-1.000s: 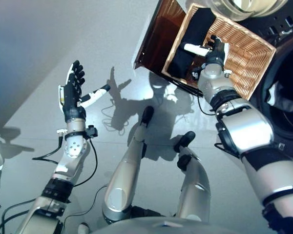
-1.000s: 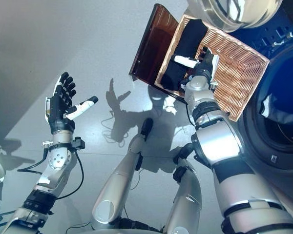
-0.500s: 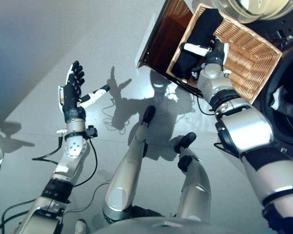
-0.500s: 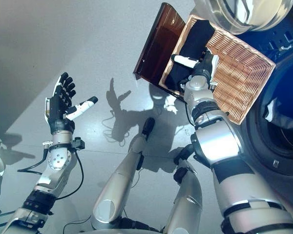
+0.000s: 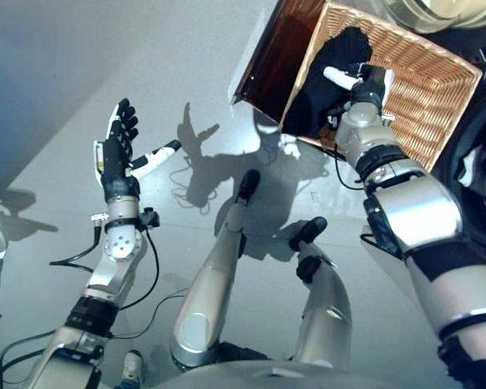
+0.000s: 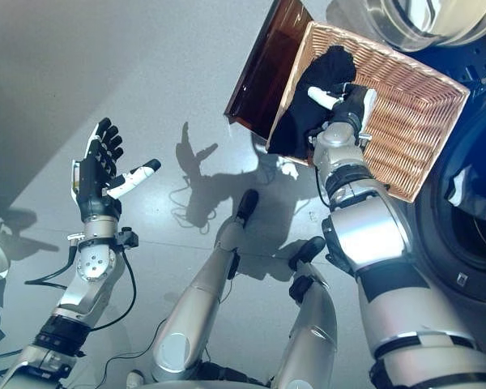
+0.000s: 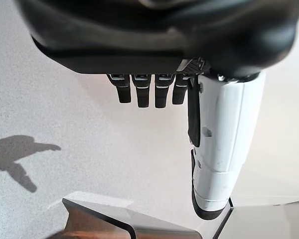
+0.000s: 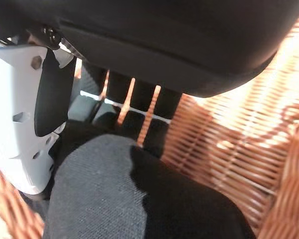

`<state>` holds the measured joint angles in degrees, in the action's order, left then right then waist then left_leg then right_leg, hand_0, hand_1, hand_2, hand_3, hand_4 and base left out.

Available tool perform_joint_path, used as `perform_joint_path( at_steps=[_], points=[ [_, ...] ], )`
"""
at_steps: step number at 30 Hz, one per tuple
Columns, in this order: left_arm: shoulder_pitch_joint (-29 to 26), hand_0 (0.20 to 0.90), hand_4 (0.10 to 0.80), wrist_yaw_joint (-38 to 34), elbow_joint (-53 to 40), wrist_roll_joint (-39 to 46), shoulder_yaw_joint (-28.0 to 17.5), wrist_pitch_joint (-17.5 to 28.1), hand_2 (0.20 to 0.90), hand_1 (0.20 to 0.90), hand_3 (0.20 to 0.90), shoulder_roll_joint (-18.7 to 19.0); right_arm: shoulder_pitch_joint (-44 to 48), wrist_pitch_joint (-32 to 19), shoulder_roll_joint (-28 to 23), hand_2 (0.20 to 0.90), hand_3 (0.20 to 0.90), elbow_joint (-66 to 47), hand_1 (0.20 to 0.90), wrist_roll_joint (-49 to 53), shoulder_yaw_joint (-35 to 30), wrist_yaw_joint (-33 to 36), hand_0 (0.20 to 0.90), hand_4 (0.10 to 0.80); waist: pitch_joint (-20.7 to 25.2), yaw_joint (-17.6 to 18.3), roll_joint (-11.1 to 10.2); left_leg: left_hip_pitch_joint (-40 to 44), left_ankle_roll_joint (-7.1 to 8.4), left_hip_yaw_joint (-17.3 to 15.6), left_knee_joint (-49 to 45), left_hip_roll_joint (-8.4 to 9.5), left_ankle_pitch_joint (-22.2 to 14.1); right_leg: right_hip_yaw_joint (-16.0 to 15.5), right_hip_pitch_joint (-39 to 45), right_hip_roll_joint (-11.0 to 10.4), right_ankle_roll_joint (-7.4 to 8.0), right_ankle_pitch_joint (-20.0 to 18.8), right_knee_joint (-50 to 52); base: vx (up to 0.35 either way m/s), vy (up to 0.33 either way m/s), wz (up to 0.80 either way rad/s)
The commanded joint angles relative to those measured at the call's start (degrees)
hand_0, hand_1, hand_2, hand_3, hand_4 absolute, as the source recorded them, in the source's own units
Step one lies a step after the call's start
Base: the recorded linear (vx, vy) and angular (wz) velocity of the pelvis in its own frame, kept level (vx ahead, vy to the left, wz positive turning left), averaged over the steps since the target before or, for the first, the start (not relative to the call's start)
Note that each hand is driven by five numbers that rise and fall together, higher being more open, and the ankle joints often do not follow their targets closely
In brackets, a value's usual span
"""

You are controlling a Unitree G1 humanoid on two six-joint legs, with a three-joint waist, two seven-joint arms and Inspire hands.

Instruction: Pick up the clothes and place them into the washing machine

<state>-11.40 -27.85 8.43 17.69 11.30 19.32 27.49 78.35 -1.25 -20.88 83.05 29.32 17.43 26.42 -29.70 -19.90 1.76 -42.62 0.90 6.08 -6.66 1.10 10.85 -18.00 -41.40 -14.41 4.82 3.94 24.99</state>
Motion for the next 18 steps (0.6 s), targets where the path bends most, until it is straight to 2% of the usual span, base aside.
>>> perform_joint_path(
  at_steps=[1, 14, 15, 16, 17, 18],
  points=[
    [2.4, 0.9, 0.8, -2.9, -9.1, -3.3, -5.4, 6.1, 0.9, 0.9, 0.9, 3.6, 3.4, -3.0, -0.5, 0.2, 0.2, -3.1, 0.2, -2.6, 1.3, 1.7, 0.2, 0.3, -0.1, -0.7, 1.0, -5.6, 3.24, -4.4, -11.2, 0.31, -12.9, 3.5, 3.2, -3.8, 3.83, -3.5, -8.5, 0.0, 0.0, 0.0],
    [1.9, 0.9, 0.8, -0.1, -5.9, -3.3, -3.5, 4.8, 0.9, 0.9, 0.9, 5.0, -2.7, -3.5, -2.4, 0.2, 0.2, -5.6, 0.2, -0.9, -2.3, 2.6, 0.2, 0.3, 0.0, 1.6, -0.7, 3.2, 2.67, -6.9, -10.0, -0.3, -13.5, 4.9, 10.8, -3.7, 4.54, -5.3, -11.3, -0.012, -0.001, -0.05],
    [1.9, 0.9, 0.8, 0.4, -5.2, -3.2, -2.9, 4.5, 0.9, 0.9, 0.9, 4.7, -3.8, -3.9, -2.5, 0.2, 0.2, -6.2, 0.2, 0.0, -3.3, 2.6, 0.2, 0.3, 0.0, 2.0, -0.8, 3.4, 2.31, -7.5, -9.7, -0.21, -11.8, 4.5, 11.1, -3.9, 4.15, -6.8, -11.8, -0.008, -0.007, -0.15],
    [1.9, 0.9, 0.8, 0.4, -5.1, -3.1, -2.9, 4.5, 0.9, 0.9, 0.9, 4.7, -3.9, -3.9, -2.5, 0.2, 0.2, -6.3, 0.2, 0.0, -3.4, 2.6, 0.2, 0.3, 0.3, 1.9, -0.9, 4.1, 2.63, -7.1, -9.5, -0.31, -13.2, 4.9, 11.7, -3.6, 4.58, -5.6, -11.8, 0.001, -0.001, -0.2],
    [2.2, 0.9, 0.8, 1.5, -3.9, -2.9, -2.1, 3.9, 0.9, 0.9, 0.9, 4.8, -5.4, -4.6, -2.8, 0.2, 0.2, -7.6, 0.2, 1.1, -4.2, 2.4, 0.2, 0.3, 1.3, 2.6, -1.2, 5.5, 2.6, -7.4, -8.9, -0.51, -13.2, 5.3, 12.9, -3.5, 4.65, -5.8, -12.4, 0.015, 0.005, -0.2],
    [2.5, 0.9, 0.8, 2.7, -2.8, -2.2, -1.1, 3.4, 0.9, 0.9, 0.9, 4.6, -6.9, -5.2, -2.5, 0.2, 0.2, -8.7, 0.2, 2.0, -5.2, 2.2, 0.2, 0.3, 1.4, 3.2, -1.3, 6.0, 2.24, -8.1, -8.6, -0.4, -11.6, 4.9, 13.4, -3.7, 4.27, -7.4, -13.0, -0.083, 0.029, -0.16]
  ],
)
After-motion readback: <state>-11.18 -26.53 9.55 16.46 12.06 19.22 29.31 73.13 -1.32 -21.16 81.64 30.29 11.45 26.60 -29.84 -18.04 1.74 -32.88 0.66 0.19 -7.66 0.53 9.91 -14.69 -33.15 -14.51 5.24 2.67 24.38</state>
